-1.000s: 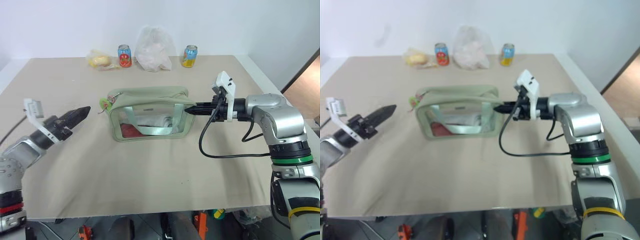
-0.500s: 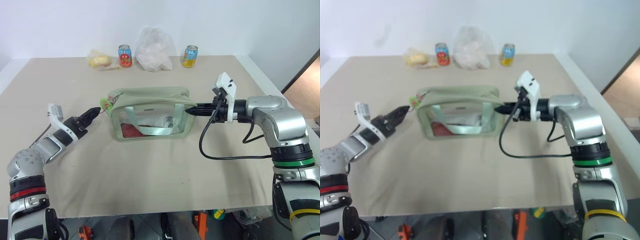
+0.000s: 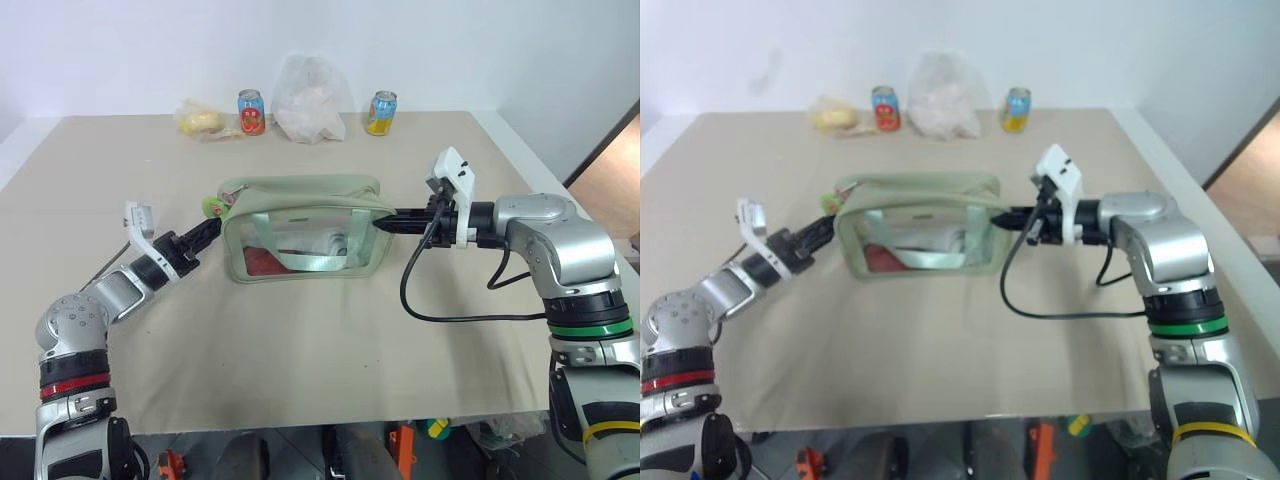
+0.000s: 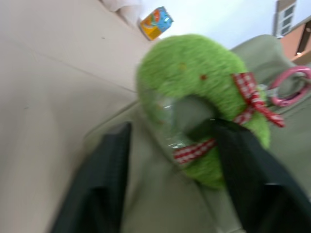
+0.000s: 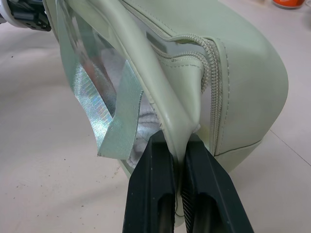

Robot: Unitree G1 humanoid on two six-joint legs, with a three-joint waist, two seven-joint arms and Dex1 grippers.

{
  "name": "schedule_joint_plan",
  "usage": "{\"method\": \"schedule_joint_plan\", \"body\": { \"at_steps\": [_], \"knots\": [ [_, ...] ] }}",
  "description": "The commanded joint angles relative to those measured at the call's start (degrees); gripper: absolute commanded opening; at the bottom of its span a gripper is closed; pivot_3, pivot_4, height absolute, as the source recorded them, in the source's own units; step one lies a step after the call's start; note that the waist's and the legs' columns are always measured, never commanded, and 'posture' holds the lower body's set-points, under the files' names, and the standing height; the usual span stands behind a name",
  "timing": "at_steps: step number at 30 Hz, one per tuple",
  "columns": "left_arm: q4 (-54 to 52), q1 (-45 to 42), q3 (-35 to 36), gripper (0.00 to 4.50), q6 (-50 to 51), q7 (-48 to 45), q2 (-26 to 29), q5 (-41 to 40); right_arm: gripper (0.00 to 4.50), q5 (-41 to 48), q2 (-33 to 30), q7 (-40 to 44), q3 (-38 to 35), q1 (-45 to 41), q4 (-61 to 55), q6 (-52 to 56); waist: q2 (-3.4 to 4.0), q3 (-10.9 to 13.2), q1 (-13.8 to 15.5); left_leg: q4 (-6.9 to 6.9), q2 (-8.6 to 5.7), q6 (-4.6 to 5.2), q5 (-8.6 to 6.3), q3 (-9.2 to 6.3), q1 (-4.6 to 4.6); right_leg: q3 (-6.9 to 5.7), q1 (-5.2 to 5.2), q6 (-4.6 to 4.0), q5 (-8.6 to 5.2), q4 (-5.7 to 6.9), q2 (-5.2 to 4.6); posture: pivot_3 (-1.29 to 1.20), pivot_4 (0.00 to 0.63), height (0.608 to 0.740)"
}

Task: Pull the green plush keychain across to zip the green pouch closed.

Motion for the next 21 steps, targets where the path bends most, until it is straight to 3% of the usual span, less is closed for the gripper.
{"method": "schedule_joint_plan", "body": {
  "at_steps": [1, 4, 9, 14, 17, 21],
  "knots": [
    [-2.98, -1.32, 1.89, 0.92, 0.19, -1.28, 0.86, -2.09, 0.00, 0.06, -0.59, -0.38, -0.72, -0.50, -1.08, -0.44, 0.00, 0.00, 0.00, 0.00, 0.00, 0.00, 0.00, 0.00, 0.00, -0.01, 0.00, 0.00, 0.00, 0.00, 0.01, 0.00, 0.150, 0.740],
    [-3.85, -1.41, 3.58, 0.04, -0.31, -0.91, 0.85, -3.76, 0.00, -0.22, -0.63, -0.48, -0.56, -0.43, -0.82, -0.65, 0.00, 0.00, 0.00, 0.00, 0.01, 0.00, 0.00, -0.01, 0.00, -0.01, 0.00, 0.00, 0.00, 0.00, 0.01, 0.00, 0.150, 0.740],
    [-8.88, -2.61, 9.41, 0.04, -2.05, -1.04, -0.70, -13.52, 0.00, -0.84, -0.74, -0.48, -0.34, -0.77, 0.21, -1.23, -0.01, 0.00, 0.01, 0.01, 0.02, -0.01, 0.00, -0.01, -0.01, -0.01, 0.00, 0.00, 0.00, 0.00, 0.00, 0.00, 0.150, 0.740],
    [-11.89, -5.50, 7.63, 0.04, -2.80, 0.54, -1.04, -16.40, 0.00, -1.11, -0.73, -0.49, -0.42, -1.19, 0.66, -1.46, -0.01, 0.00, 0.04, 0.04, -0.02, -0.03, 0.02, -0.02, -0.01, -0.01, 0.04, 0.08, 0.04, 0.00, -0.05, 0.00, 0.150, 0.740],
    [-12.00, -9.26, 2.15, 0.04, -2.96, 0.96, -0.90, -12.26, 0.00, -1.18, -0.63, -0.67, -0.40, -1.28, 0.61, -1.53, -0.02, 0.01, 0.04, 0.08, -0.09, -0.05, 0.03, -0.01, -0.01, 0.02, 0.05, 0.14, 0.08, -0.01, -0.06, 0.00, 0.150, 0.740],
    [-7.79, -14.61, -7.82, 0.04, -2.82, 3.60, -0.57, -1.07, 0.00, -1.20, -0.46, -0.98, -0.43, -1.35, 0.28, -1.36, -0.03, 0.01, 0.07, 0.11, -0.13, -0.06, 0.05, 0.00, -0.01, 0.03, 0.08, 0.20, 0.11, -0.02, -0.05, 0.00, 0.150, 0.740]
  ]
}}
